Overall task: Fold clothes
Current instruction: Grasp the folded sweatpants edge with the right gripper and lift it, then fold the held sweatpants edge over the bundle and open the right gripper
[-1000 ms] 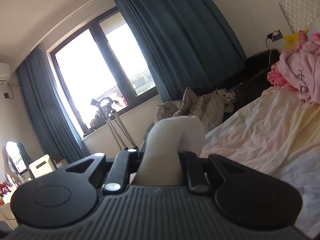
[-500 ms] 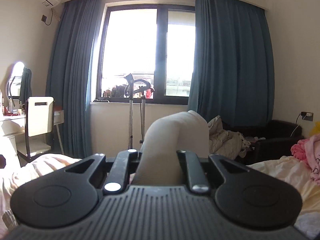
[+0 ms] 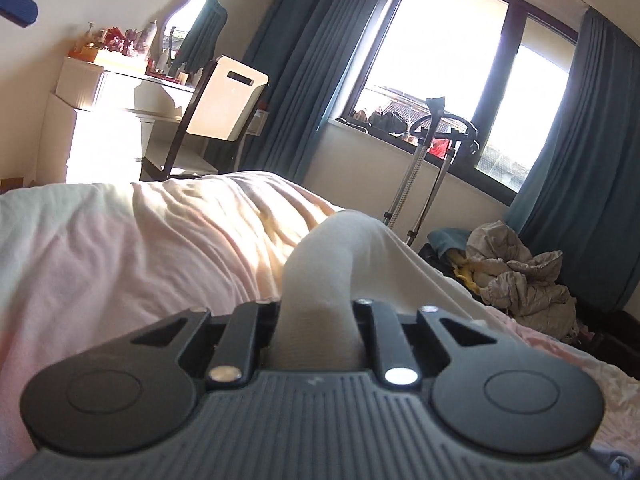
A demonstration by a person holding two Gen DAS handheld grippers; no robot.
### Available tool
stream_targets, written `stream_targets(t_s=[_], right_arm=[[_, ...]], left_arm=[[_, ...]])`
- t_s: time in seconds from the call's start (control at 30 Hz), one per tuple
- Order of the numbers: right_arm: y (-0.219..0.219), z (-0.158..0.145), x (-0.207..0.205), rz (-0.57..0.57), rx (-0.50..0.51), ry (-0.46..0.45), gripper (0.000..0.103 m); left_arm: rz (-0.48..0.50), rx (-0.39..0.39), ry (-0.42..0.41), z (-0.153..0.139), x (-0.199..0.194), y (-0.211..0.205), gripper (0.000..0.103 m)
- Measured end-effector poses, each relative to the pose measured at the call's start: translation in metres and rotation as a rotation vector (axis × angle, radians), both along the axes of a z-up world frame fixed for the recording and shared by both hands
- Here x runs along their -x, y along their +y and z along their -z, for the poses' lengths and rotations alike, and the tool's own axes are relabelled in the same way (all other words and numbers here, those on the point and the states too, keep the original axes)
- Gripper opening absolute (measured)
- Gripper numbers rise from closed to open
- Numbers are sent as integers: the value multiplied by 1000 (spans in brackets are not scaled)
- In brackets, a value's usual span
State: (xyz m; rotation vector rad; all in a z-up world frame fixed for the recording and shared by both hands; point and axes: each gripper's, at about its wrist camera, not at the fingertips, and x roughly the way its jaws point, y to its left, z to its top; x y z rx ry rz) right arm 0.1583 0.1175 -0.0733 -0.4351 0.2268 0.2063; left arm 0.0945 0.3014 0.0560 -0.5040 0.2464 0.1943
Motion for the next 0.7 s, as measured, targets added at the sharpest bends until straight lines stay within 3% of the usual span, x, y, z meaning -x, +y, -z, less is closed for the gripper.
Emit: stream_targets(t_s=[0.07, 0.13, 0.2, 0.23, 0.4, 0.53, 0.7], right_arm=[[-4, -6, 1, -10, -25, 7, 20], [-10, -15, 2, -57, -69, 46, 28], [-20, -25, 9, -162, -130, 105, 49], [-24, -30, 13, -214, -161, 134, 53], [-67, -53, 60, -339, -168, 143, 57], [-127, -68, 90, -301, -179, 111, 59], [-220, -56, 103, -108, -237, 137, 60]], left_arm=[[19, 51, 21, 7, -4, 2, 89], [68, 72, 15, 9, -8, -3, 89], [103, 46, 19, 10, -11, -17, 89], [129, 32, 28, 12, -13, -25, 89], [319, 9, 89, 25, -22, -66, 89], [359, -164, 150, 28, -18, -93, 89], [409, -190, 173, 32, -5, -102, 89]])
